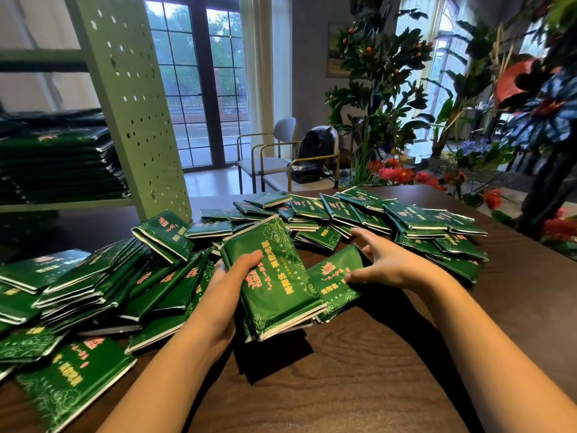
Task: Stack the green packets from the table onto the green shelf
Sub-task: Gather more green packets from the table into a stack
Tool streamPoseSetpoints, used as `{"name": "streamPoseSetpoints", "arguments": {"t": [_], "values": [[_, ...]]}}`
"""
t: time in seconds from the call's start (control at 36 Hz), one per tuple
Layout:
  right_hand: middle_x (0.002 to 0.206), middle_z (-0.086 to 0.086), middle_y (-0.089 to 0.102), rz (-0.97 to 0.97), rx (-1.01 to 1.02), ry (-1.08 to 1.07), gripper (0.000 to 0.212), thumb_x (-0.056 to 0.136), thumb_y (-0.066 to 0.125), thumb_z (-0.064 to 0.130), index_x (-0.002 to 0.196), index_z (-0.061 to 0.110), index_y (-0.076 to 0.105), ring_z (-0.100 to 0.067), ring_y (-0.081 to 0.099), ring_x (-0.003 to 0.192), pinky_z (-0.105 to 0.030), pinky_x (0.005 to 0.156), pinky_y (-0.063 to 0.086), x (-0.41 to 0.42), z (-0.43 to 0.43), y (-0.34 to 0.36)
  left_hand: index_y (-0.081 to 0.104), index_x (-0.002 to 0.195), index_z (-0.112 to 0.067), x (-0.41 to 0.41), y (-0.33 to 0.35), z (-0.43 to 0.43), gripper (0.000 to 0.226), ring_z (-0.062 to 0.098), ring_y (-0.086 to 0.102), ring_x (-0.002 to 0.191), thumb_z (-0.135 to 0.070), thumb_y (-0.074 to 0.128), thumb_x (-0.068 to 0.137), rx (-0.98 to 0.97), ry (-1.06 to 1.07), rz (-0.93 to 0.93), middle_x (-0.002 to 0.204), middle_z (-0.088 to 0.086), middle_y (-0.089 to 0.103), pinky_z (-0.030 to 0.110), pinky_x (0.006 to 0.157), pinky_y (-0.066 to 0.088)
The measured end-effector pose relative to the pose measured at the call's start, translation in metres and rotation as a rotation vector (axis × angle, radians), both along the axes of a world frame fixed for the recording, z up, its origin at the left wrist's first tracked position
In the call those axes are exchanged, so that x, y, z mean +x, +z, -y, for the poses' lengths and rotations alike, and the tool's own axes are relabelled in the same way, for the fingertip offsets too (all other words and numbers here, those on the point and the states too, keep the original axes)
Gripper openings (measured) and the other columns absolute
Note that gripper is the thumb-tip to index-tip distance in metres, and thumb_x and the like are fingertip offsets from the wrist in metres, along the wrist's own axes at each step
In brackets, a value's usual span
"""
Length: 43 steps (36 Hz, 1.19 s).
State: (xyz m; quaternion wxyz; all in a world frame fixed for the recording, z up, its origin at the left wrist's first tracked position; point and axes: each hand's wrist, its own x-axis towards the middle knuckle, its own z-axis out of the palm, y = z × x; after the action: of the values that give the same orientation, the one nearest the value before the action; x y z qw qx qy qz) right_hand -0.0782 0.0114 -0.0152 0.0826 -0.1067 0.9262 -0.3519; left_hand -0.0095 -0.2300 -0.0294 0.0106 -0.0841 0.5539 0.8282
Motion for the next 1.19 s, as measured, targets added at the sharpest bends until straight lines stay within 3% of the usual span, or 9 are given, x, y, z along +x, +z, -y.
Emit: {"name": "streamPoseSetpoints", "arguments": {"t": [0.17,0.22,0.28,0.39,0.61,0.83,0.94,1.06,1.19], "values": [[0.129,-0.009,0.05,-0.077,-0.402,-0.075,0.079,0.075,0.076,0.002,0.142,0.021,0.038,-0.015,0.06,0.091,-0.013,0.065,0.052,-0.002,-0.002,0.004,0.054,0.13,-0.008,0.0,0.0,0.001,0.047,0.016,0.072,0.066,-0.026,0.063,0.087,-0.013,-0.016,0.001,0.082,0.005,0.076,0.024,0.051,0.056],[0.133,0.0,0.044,-0.144,-0.451,-0.106,0.075,0.076,0.075,0.004,0.14,0.023,0.041,-0.016,0.054,0.103,-0.008,0.074,0.047,-0.002,-0.003,0.004,0.054,0.131,-0.009,0.0,0.0,0.001,0.053,0.016,0.072,0.068,-0.028,0.065,0.083,-0.024,-0.019,0.001,0.085,0.006,0.076,0.024,0.053,0.056],[0.142,0.0,0.042,-0.152,-0.543,-0.129,0.074,0.074,0.076,0.005,0.137,0.026,0.044,-0.02,0.049,0.12,-0.027,0.092,0.048,-0.004,-0.004,0.004,0.054,0.131,-0.008,0.0,0.0,0.001,0.053,0.016,0.072,0.067,-0.028,0.065,0.083,-0.026,-0.018,-0.001,0.085,0.006,0.076,0.024,0.052,0.056],[0.132,-0.007,0.054,-0.057,-0.825,-0.149,0.068,0.079,0.066,-0.005,0.135,0.026,0.046,-0.023,0.063,0.101,-0.027,0.064,0.053,-0.005,0.002,0.007,0.053,0.131,-0.008,0.0,0.0,0.001,0.053,0.015,0.072,0.065,-0.028,0.065,0.083,-0.017,-0.021,-0.001,0.082,0.005,0.076,0.023,0.051,0.055],[0.096,-0.009,0.064,0.021,-1.357,-0.041,0.057,0.079,0.052,-0.01,0.133,0.008,0.047,-0.017,0.064,0.077,-0.027,0.059,0.056,-0.003,0.012,0.013,0.049,0.136,-0.008,-0.002,-0.003,0.003,0.082,0.017,0.073,0.07,-0.038,0.07,0.062,-0.043,-0.036,-0.01,0.086,0.006,0.076,0.025,0.054,0.056],[0.101,-0.009,0.065,0.051,-1.331,0.06,0.069,0.068,0.058,0.003,0.136,0.008,0.045,-0.018,0.065,0.083,-0.03,0.069,0.057,0.002,0.022,0.01,0.048,0.135,-0.009,-0.003,-0.008,0.003,0.083,0.019,0.073,0.069,-0.037,0.076,0.062,-0.06,-0.041,-0.01,0.085,0.007,0.076,0.027,0.055,0.056],[0.101,-0.009,0.068,0.115,-1.313,0.098,0.075,0.064,0.062,-0.003,0.135,0.015,0.047,-0.018,0.07,0.079,-0.028,0.065,0.057,0.011,0.035,0.009,0.038,0.144,-0.018,-0.008,-0.013,0.005,0.106,0.023,0.074,0.086,-0.047,0.081,0.052,-0.116,-0.029,-0.055,0.1,0.006,0.076,0.042,0.082,0.057],[0.119,-0.011,0.063,0.029,-1.048,0.147,0.08,0.068,0.073,-0.006,0.136,0.027,0.045,-0.022,0.07,0.091,-0.029,0.075,0.057,0.018,0.046,0.004,0.024,0.152,-0.028,-0.01,-0.015,0.004,0.132,0.022,0.055,0.125,-0.071,0.077,0.04,-0.199,-0.021,-0.09,0.139,-0.002,0.056,0.048,0.111,0.037],[0.138,0.013,0.048,-0.193,-0.694,0.153,0.07,0.074,0.075,0.016,0.133,0.038,0.046,-0.017,0.05,0.125,-0.042,0.104,0.044,0.026,0.055,0.005,0.007,0.156,-0.03,-0.012,-0.016,0.008,0.157,0.024,0.044,0.136,-0.086,0.076,0.026,-0.178,-0.009,-0.098,0.153,0.001,0.041,0.051,0.116,0.029]]}}
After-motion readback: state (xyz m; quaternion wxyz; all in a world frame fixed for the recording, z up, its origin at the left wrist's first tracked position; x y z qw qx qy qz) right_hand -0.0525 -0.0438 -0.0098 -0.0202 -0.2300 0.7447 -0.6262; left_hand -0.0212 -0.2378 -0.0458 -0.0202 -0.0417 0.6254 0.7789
